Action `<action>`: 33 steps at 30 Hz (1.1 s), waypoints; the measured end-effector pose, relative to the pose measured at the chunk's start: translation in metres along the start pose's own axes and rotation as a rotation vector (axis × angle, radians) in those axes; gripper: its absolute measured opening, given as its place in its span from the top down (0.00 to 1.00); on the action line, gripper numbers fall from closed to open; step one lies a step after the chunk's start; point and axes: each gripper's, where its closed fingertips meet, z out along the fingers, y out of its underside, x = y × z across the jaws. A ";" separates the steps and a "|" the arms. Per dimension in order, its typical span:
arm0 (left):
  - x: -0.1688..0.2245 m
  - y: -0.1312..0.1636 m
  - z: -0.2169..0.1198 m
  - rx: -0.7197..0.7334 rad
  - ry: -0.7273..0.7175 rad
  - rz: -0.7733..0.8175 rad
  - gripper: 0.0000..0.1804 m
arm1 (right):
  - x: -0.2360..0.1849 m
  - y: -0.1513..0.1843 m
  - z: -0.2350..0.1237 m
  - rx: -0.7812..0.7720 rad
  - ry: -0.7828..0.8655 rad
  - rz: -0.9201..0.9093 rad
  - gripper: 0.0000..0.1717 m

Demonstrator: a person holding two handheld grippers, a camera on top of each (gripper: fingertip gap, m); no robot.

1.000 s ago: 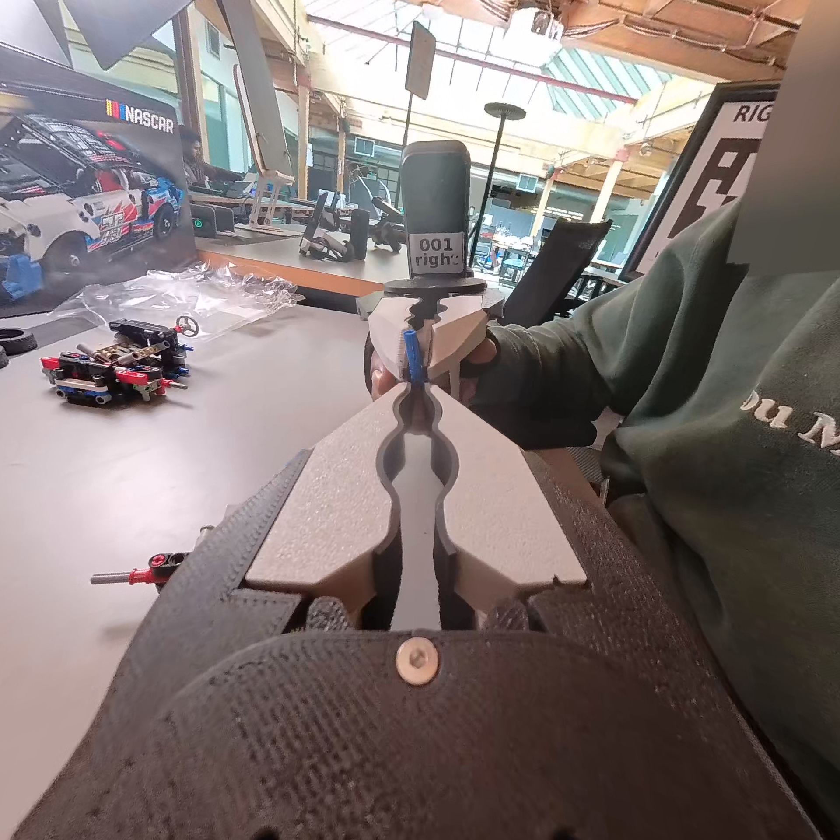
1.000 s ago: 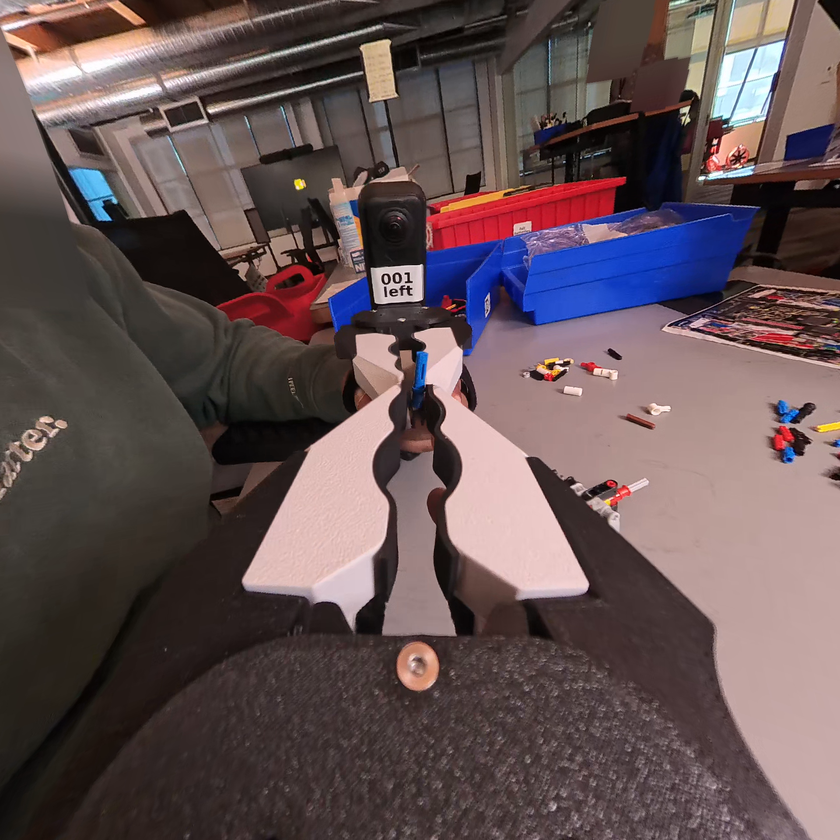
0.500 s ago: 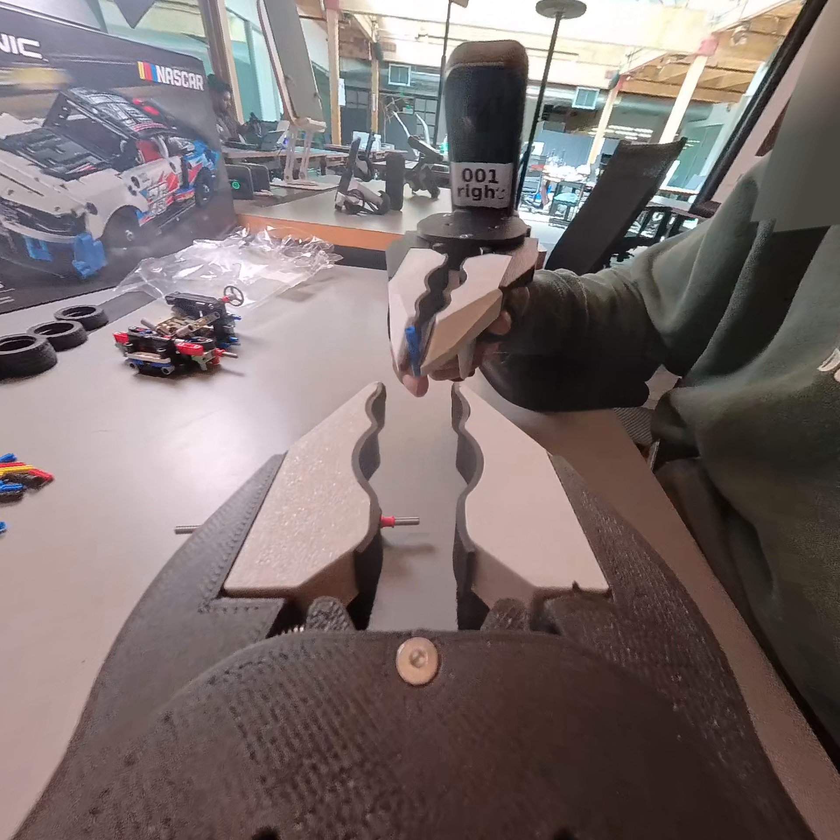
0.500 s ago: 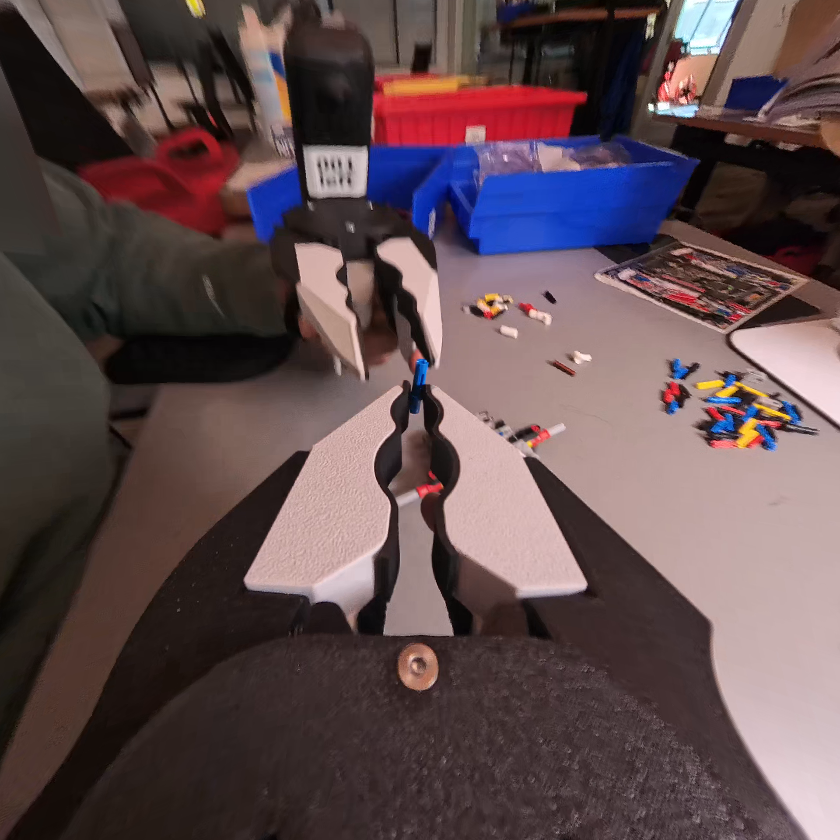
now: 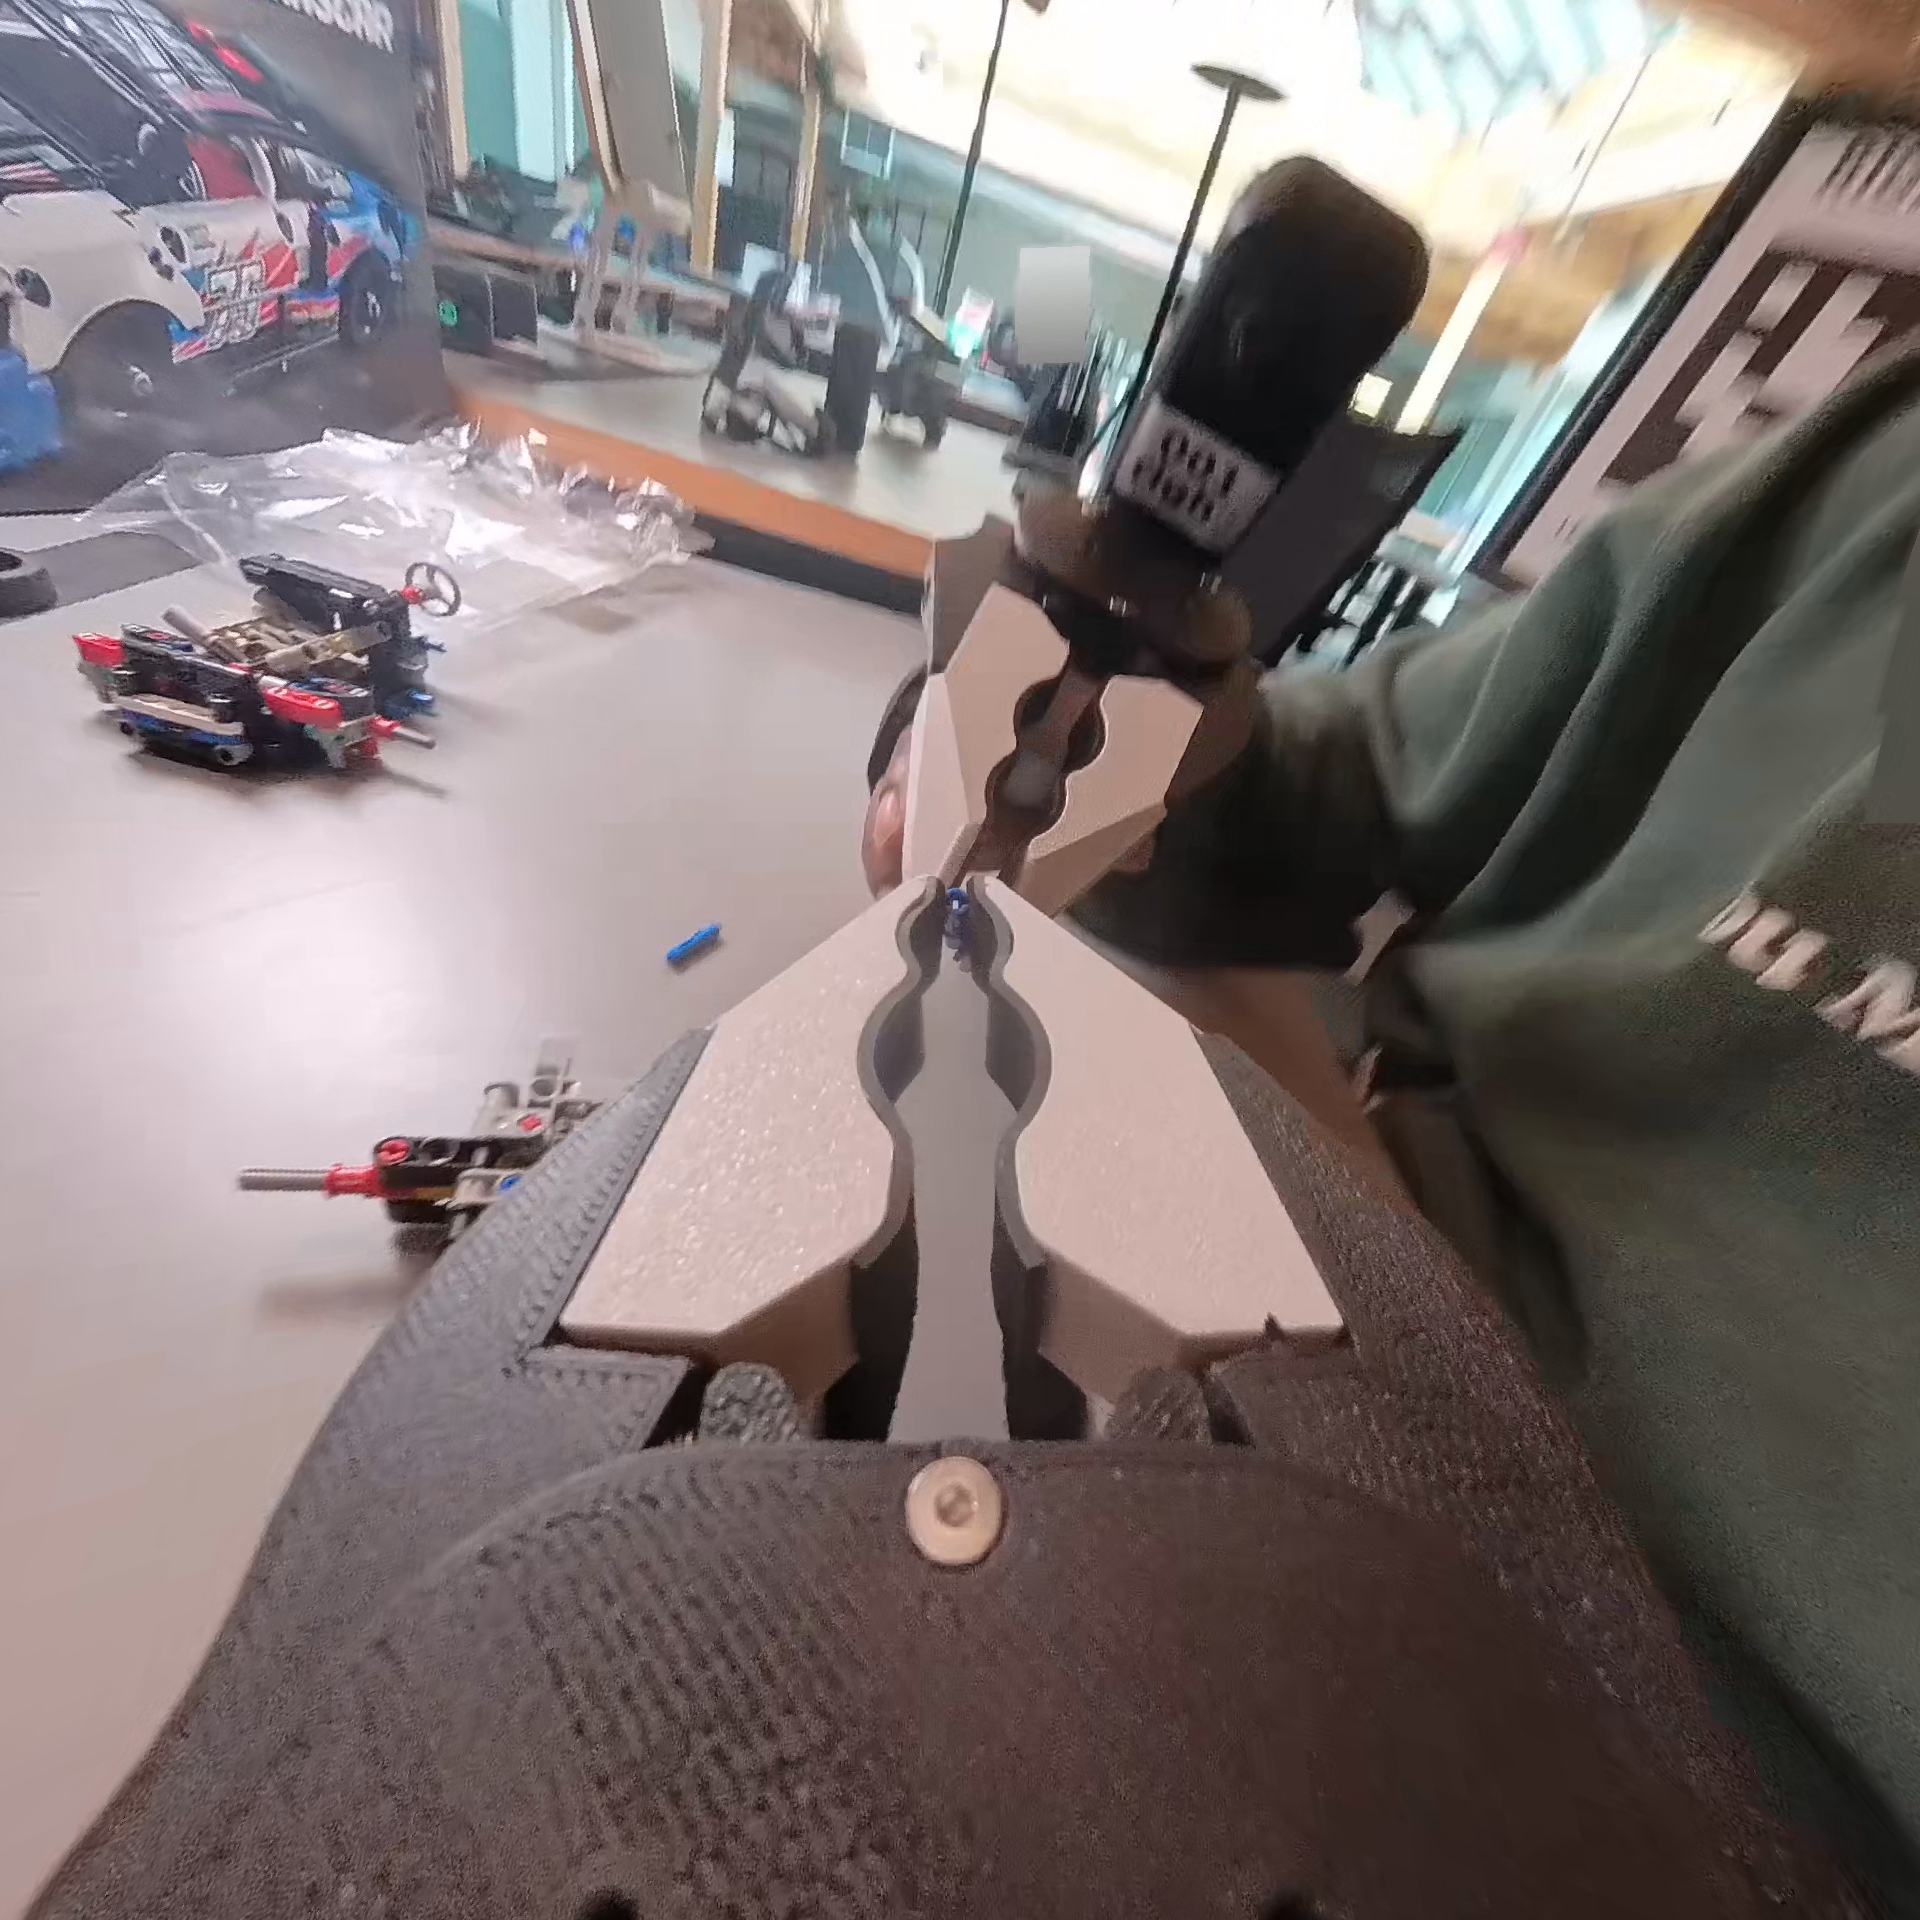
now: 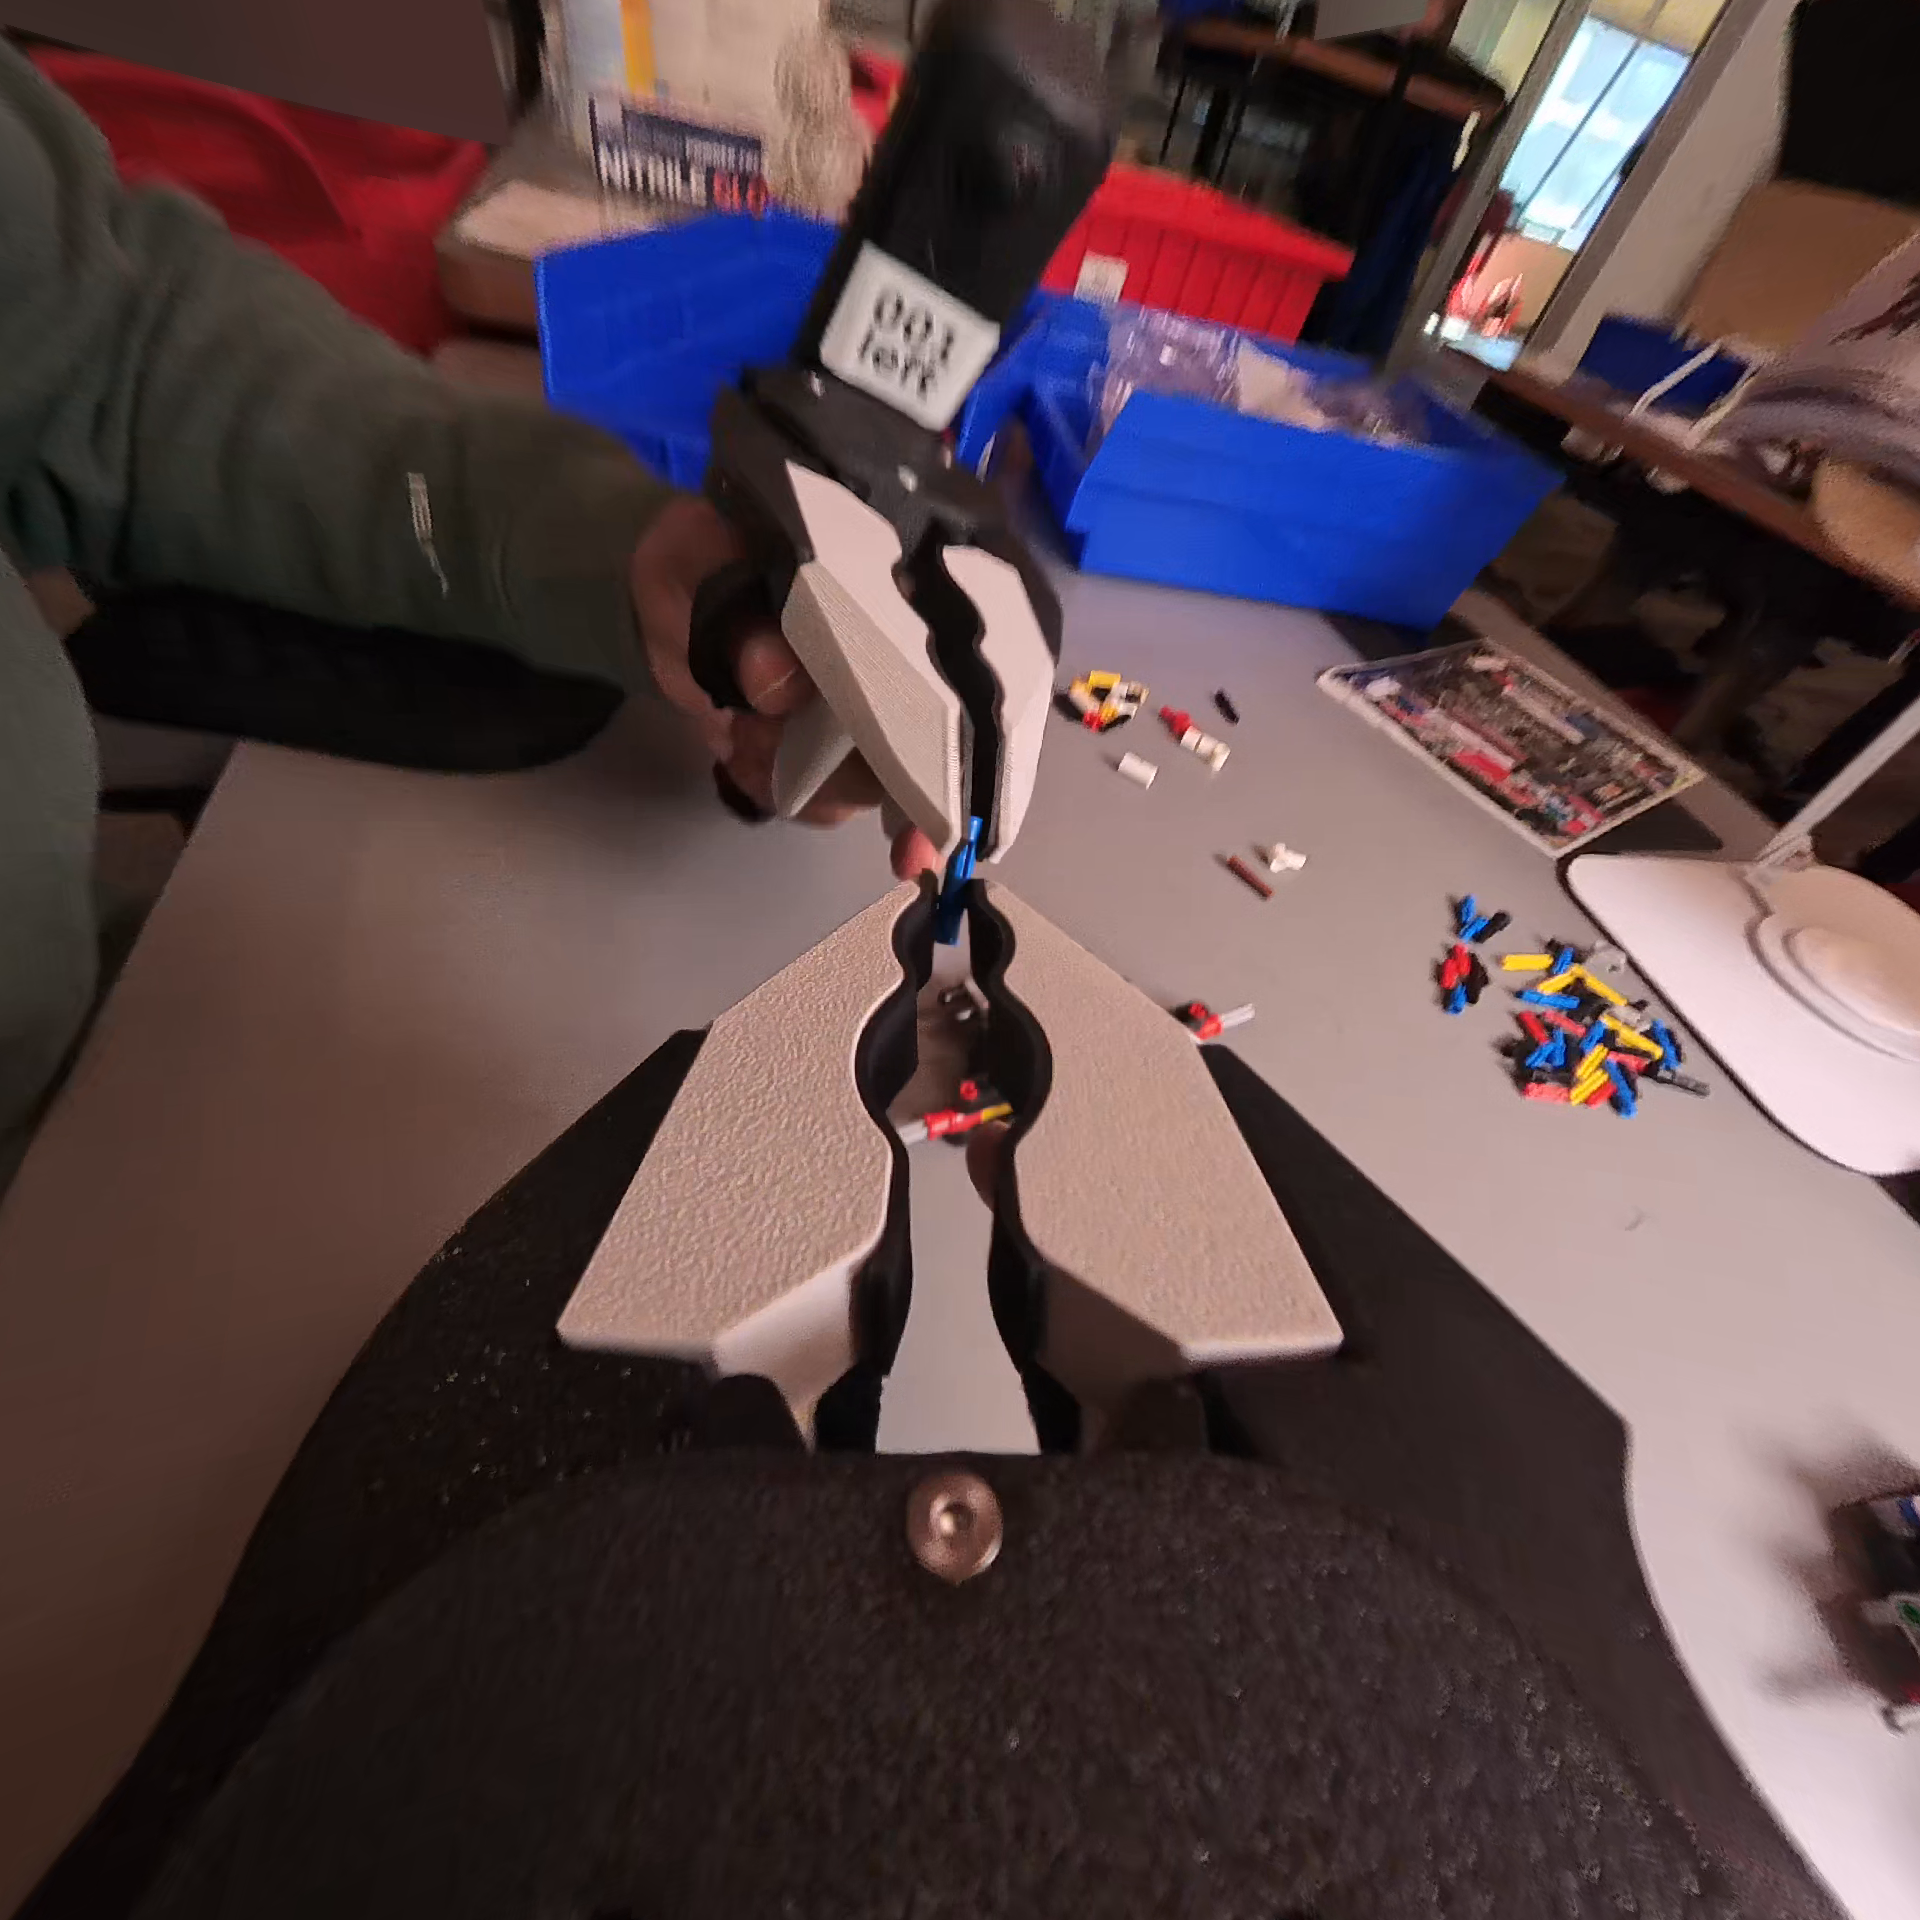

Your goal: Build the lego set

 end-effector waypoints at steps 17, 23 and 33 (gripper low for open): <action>0.002 -0.046 -0.008 0.434 0.263 -0.656 0.99 | 0.012 -0.044 -0.013 0.178 0.365 -0.472 0.92; 0.001 -0.045 -0.008 0.437 0.268 -0.671 0.99 | 0.014 -0.045 -0.014 0.181 0.386 -0.483 0.97; -0.015 -0.041 -0.015 0.326 0.119 -0.461 0.89 | 0.034 -0.039 -0.023 0.166 0.322 -0.248 0.98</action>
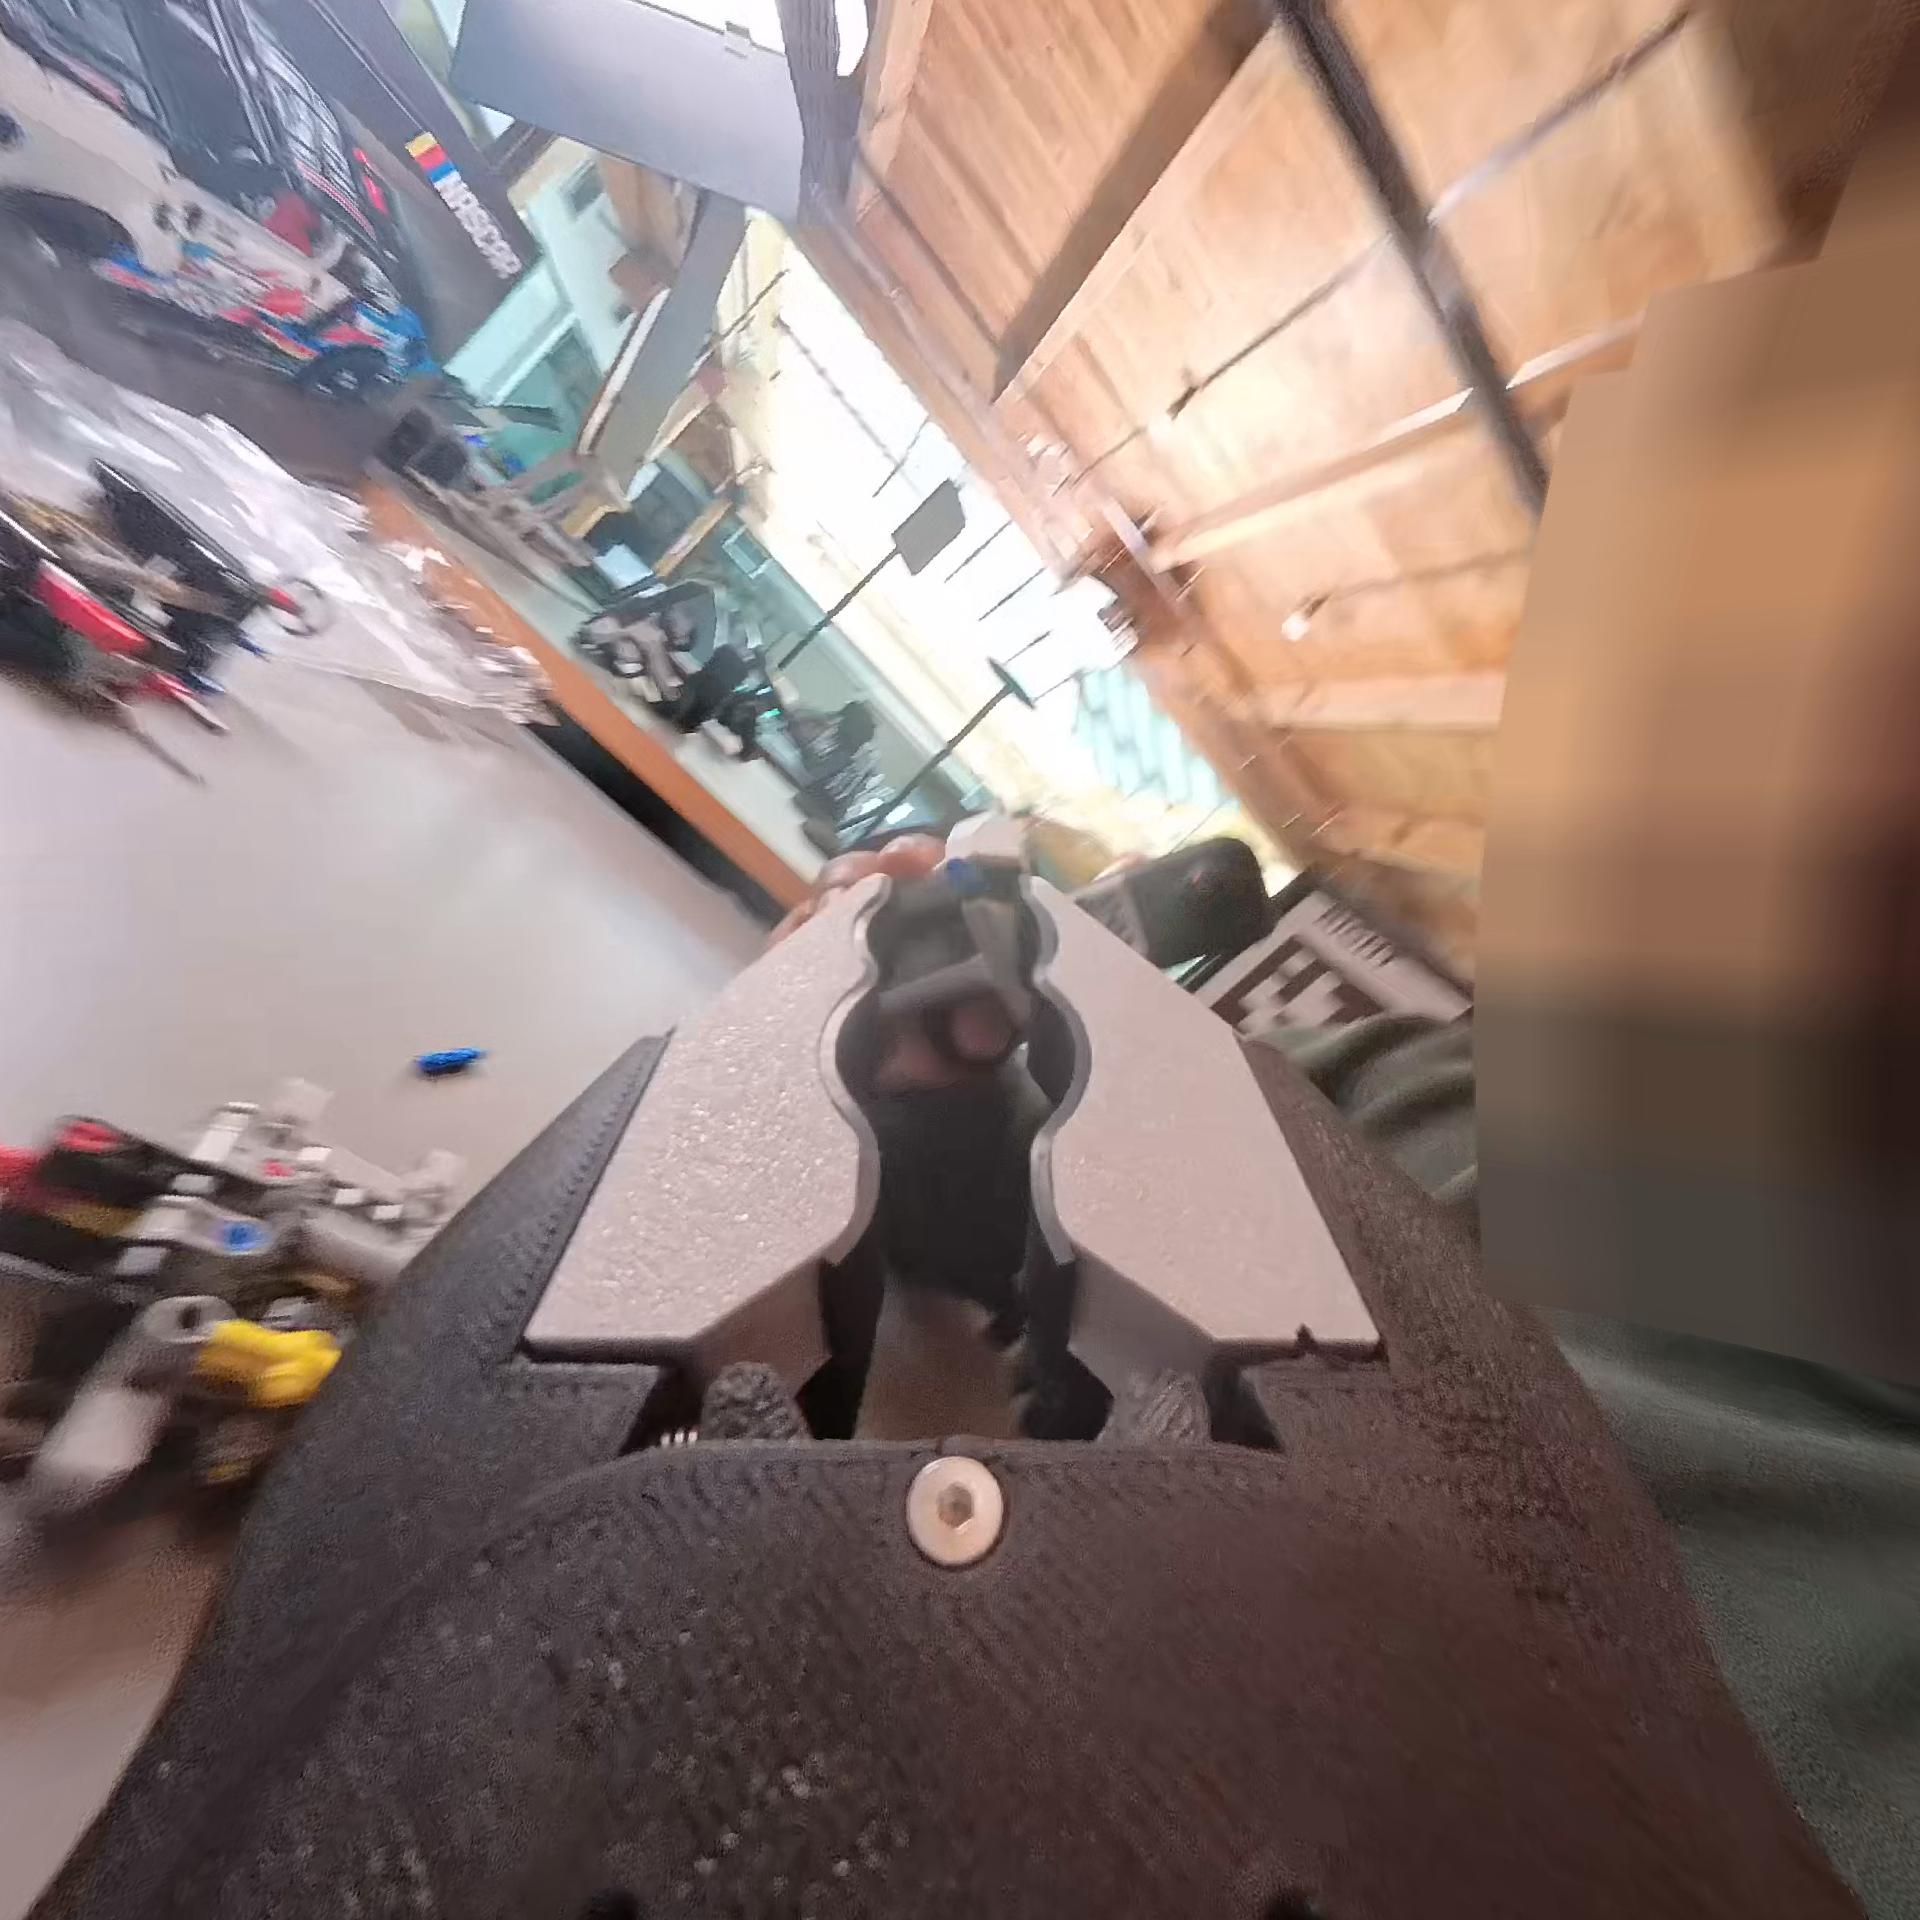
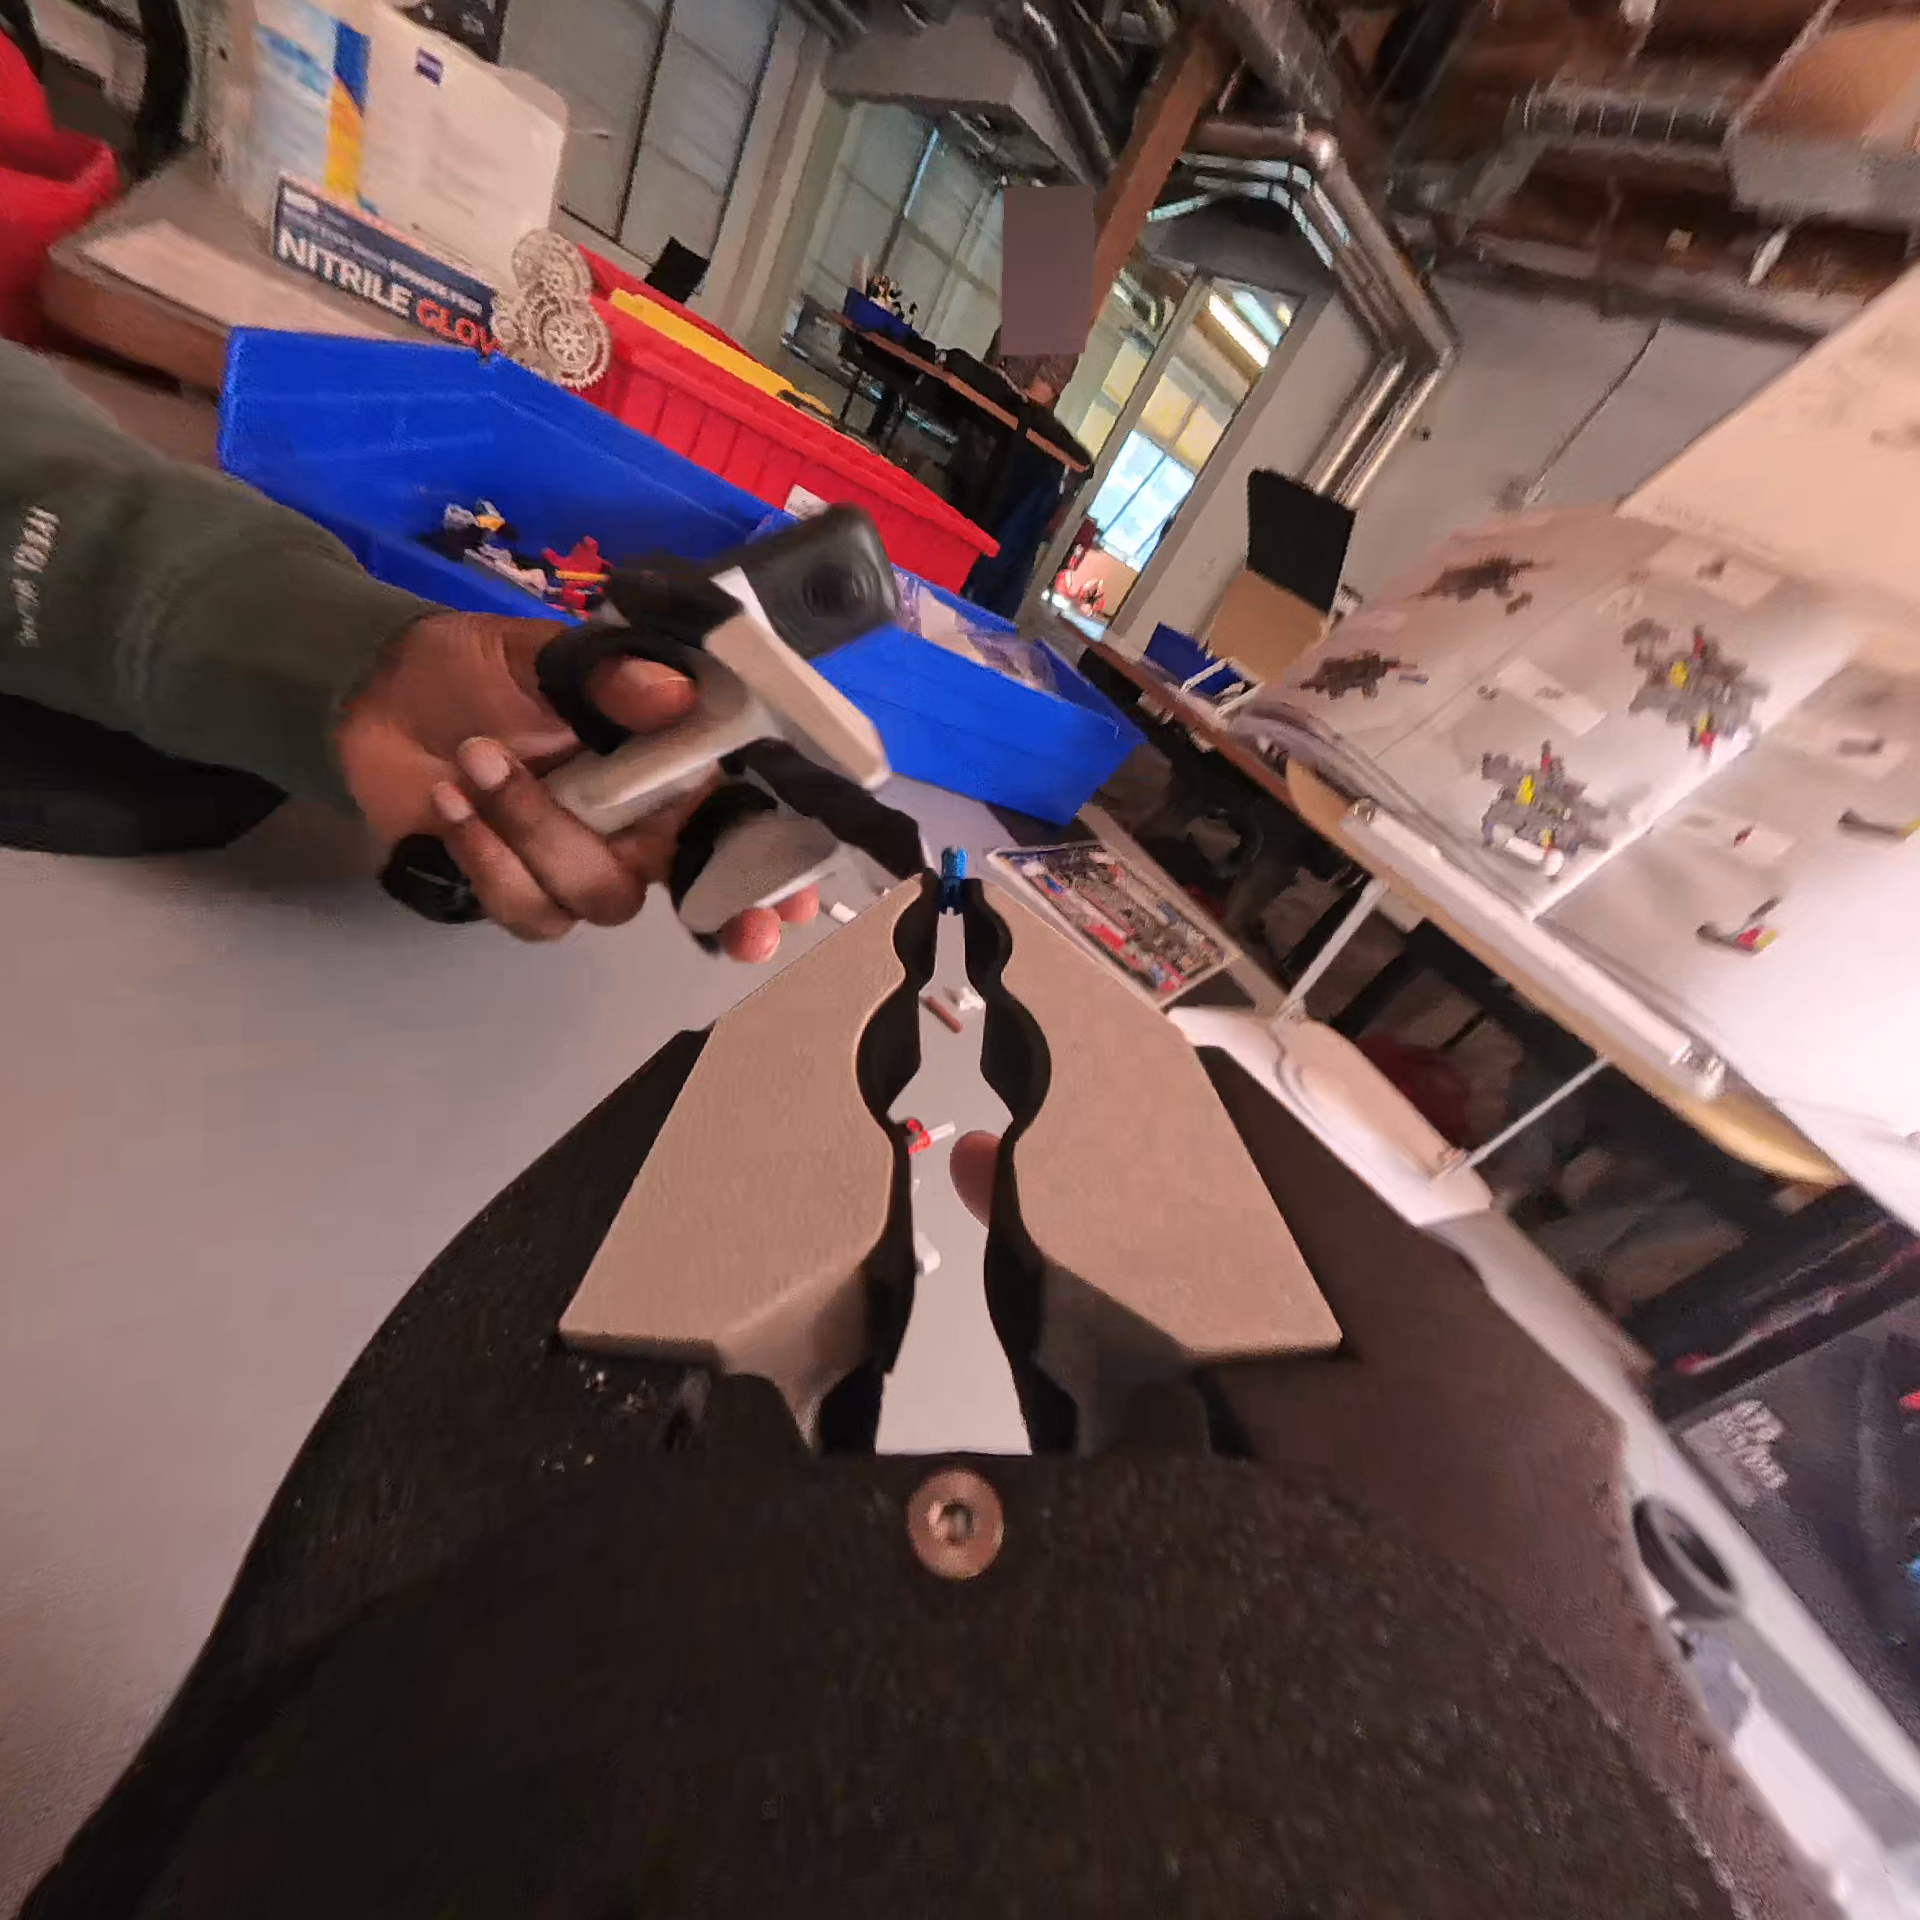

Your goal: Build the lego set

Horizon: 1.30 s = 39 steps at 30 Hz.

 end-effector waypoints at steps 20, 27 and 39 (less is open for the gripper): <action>-0.102 0.083 -0.045 -1.074 -0.485 1.200 0.81 | -0.019 0.092 -0.023 -0.377 -0.348 0.227 0.98; -0.110 0.077 -0.038 -1.033 -0.582 1.122 0.88 | -0.016 0.092 -0.024 -0.370 -0.325 0.210 0.98; -0.088 0.048 -0.004 -0.475 -0.546 0.447 0.89 | -0.003 0.078 -0.008 -0.328 -0.106 0.016 0.98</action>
